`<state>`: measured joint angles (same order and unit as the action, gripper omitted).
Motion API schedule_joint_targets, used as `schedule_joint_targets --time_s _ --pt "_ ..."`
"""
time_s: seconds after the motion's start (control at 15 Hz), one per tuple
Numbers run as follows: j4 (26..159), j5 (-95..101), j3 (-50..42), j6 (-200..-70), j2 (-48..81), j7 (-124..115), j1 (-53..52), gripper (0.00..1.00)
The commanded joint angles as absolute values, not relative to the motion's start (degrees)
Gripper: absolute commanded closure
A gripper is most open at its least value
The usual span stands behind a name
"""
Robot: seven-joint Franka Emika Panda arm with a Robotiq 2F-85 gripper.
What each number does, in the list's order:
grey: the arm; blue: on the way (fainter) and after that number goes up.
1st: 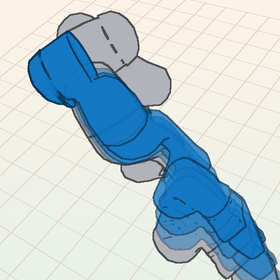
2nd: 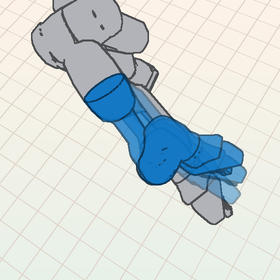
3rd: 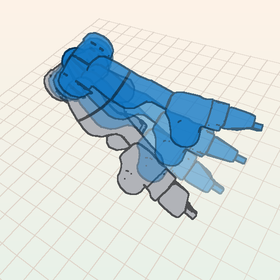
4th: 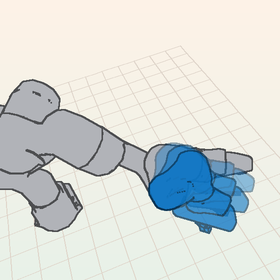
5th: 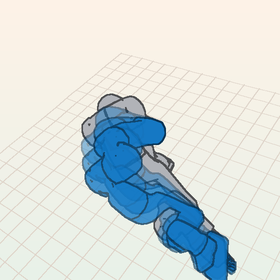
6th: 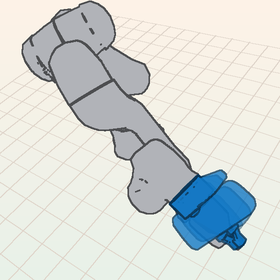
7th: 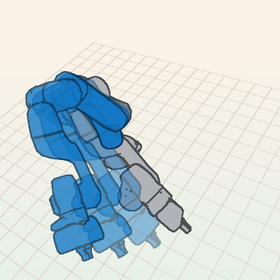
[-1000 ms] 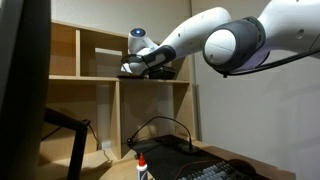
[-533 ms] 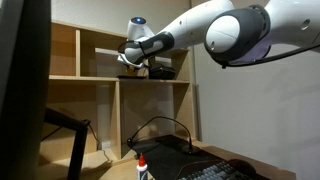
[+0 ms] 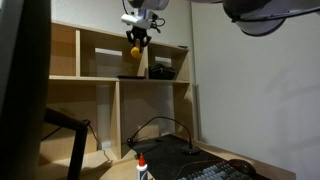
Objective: Move the rubber duck to the top of the shelf
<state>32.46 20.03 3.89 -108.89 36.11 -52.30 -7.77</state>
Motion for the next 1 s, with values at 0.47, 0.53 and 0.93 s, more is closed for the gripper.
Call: schedule_joint_targets --time_s 0.47,0.53,0.93 --pt "34.55 9.70 4.61 -89.07 25.39 -55.84 3.11 0.85" --pt "34.06 10.42 4.41 -92.09 24.06 -54.41 3.59 0.85" --pt "32.02 11.20 4.64 -100.57 21.18 -53.76 3.86 0.85"
